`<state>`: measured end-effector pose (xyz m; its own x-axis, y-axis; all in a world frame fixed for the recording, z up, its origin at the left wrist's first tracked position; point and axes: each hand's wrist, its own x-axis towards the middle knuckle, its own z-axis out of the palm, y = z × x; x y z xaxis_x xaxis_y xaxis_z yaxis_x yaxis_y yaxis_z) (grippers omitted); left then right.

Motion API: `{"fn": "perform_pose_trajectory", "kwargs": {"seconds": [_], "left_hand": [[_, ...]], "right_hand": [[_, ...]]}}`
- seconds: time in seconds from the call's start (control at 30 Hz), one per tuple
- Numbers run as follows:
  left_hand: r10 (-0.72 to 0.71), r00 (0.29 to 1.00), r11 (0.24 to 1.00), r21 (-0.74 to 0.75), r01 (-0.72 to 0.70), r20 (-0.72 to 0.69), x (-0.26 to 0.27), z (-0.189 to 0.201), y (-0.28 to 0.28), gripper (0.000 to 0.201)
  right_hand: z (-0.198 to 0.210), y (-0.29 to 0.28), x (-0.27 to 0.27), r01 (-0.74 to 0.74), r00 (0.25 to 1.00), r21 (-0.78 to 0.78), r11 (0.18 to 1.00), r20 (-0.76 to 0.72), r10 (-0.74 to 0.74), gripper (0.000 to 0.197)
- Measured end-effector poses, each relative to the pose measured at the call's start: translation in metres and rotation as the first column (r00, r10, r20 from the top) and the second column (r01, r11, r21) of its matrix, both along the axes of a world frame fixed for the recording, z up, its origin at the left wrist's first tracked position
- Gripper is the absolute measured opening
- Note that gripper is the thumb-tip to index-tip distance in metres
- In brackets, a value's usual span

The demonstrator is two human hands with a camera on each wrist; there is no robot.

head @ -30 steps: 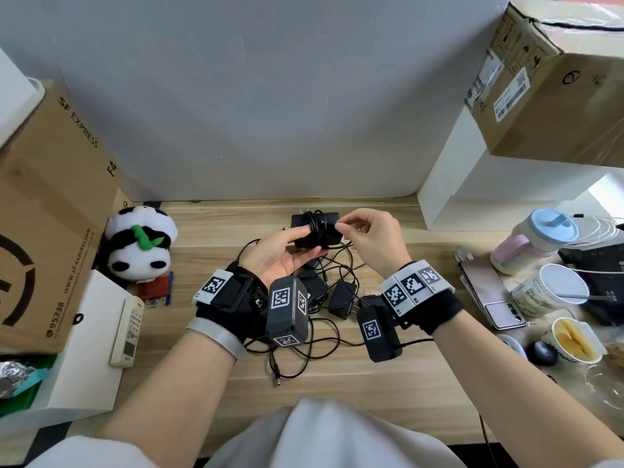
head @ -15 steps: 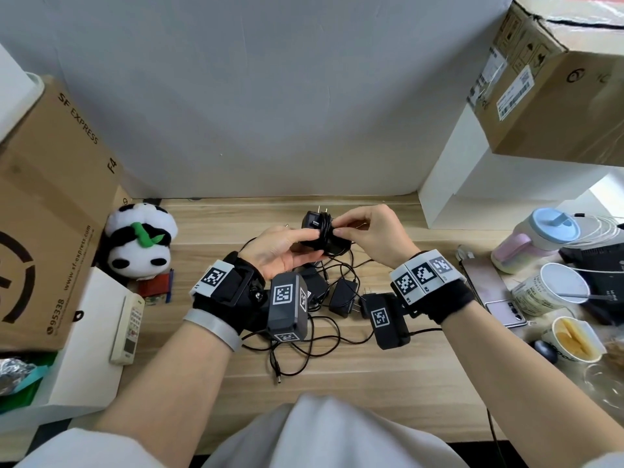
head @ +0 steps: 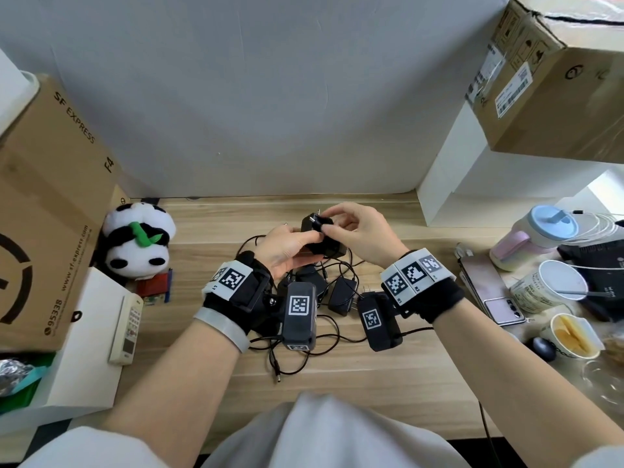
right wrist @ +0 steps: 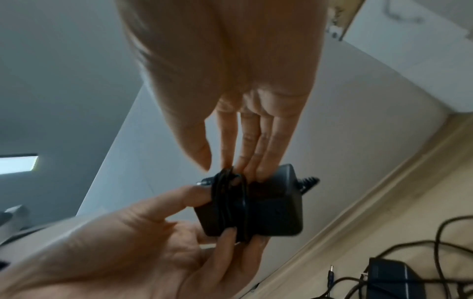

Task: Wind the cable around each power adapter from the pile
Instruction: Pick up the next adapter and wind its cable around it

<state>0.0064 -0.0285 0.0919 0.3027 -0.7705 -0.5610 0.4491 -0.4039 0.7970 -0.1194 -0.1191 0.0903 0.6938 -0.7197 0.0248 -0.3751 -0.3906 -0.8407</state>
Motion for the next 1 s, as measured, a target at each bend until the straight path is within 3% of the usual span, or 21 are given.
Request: {"fn": "perform_pose_trajectory", "kwargs": {"seconds": [0.13, 0.27, 0.37, 0.43, 0.57, 0.73, 0.83, 0.9, 1.0], "left_hand": [[-0.038, 0.993, 0.999, 0.009, 0.037, 0.116, -0.002, -0.004, -0.002, 0.012], [-0.078, 0.985, 0.997, 0.029, 0.075, 0.156, -0.004, -0.005, 0.002, 0.008], [-0.082, 0.985, 0.996, 0.040, 0.077, 0.151, -0.006, -0.006, 0.004, 0.008], [-0.070, 0.989, 0.997, 0.038, 0.066, 0.131, -0.006, -0.006, 0.005, 0.007], [-0.032, 0.997, 0.999, 0.022, 0.031, 0.075, -0.004, -0.004, 0.003, 0.016], [-0.038, 0.990, 0.999, 0.020, 0.036, 0.138, -0.003, -0.002, 0.002, 0.010], [-0.079, 0.982, 0.997, 0.004, 0.079, 0.171, -0.002, 0.000, 0.002, 0.019], [-0.114, 0.976, 0.993, 0.000, 0.116, 0.184, -0.001, 0.004, 0.002, 0.013], [-0.157, 0.970, 0.987, -0.005, 0.161, 0.187, 0.002, 0.008, 0.003, 0.007]], "right_hand": [[0.001, -0.001, 0.005, -0.009, 0.991, -0.141, 0.990, -0.135, -0.011, 0.012], [0.004, 0.001, 0.007, -0.128, 0.933, -0.272, 0.954, -0.359, 0.023, 0.018], [0.005, 0.002, 0.007, -0.203, 0.908, -0.347, 0.915, -0.416, 0.044, 0.019], [0.006, 0.002, 0.008, -0.171, 0.929, -0.317, 0.933, -0.368, 0.045, 0.020], [0.009, 0.004, 0.009, 0.033, 0.981, -0.191, 0.981, -0.180, -0.068, 0.024], [0.006, 0.002, 0.010, 0.092, 0.981, -0.219, 0.971, -0.150, -0.127, 0.022], [0.002, -0.002, 0.012, 0.184, 0.982, -0.058, 0.981, -0.042, -0.186, 0.011], [0.003, -0.001, 0.013, 0.223, 0.973, 0.083, 0.971, 0.038, -0.226, 0.006], [0.004, -0.001, 0.013, 0.251, 0.963, 0.135, 0.959, 0.063, -0.261, 0.009]]}}
